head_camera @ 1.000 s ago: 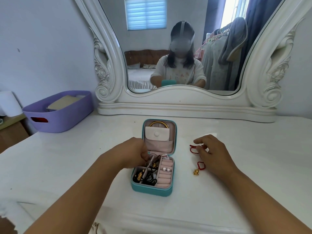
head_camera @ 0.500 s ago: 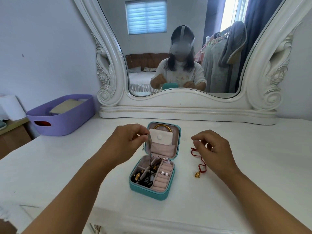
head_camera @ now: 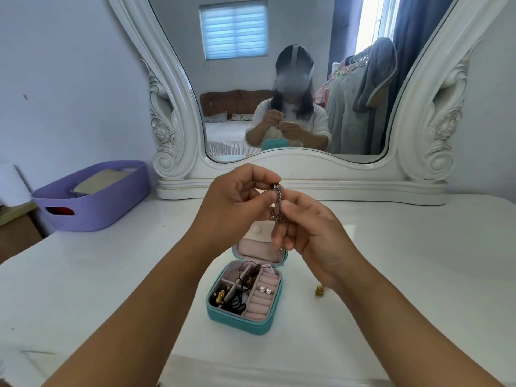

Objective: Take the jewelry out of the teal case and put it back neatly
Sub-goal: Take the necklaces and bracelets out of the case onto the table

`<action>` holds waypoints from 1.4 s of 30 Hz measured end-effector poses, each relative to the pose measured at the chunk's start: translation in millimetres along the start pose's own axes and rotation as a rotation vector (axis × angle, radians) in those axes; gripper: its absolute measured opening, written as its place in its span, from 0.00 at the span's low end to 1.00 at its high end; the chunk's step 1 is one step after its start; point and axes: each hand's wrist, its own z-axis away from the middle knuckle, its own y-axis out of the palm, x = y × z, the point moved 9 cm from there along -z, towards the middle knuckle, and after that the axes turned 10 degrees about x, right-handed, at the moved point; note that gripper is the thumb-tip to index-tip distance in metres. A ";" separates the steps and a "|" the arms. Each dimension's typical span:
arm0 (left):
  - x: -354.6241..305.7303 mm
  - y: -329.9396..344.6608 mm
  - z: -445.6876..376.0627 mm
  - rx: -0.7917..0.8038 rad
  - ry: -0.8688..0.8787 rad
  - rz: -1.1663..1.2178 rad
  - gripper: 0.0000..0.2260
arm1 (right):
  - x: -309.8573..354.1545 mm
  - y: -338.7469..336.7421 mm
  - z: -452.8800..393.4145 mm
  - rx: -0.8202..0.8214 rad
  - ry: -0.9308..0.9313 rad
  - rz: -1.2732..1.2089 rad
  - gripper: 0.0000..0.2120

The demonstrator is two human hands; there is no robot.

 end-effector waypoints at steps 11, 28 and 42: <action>16.7 47.3 -10.1 0.139 -0.083 0.180 0.15 | 14.3 -52.1 28.2 -0.149 0.038 0.156 0.08; 27.5 119.1 -19.3 0.053 -0.077 0.046 0.16 | 37.4 -109.5 70.8 -0.330 0.092 0.563 0.12; 85.6 180.5 -8.7 0.307 -0.356 0.553 0.13 | 30.2 -138.6 85.4 -0.602 0.108 0.664 0.10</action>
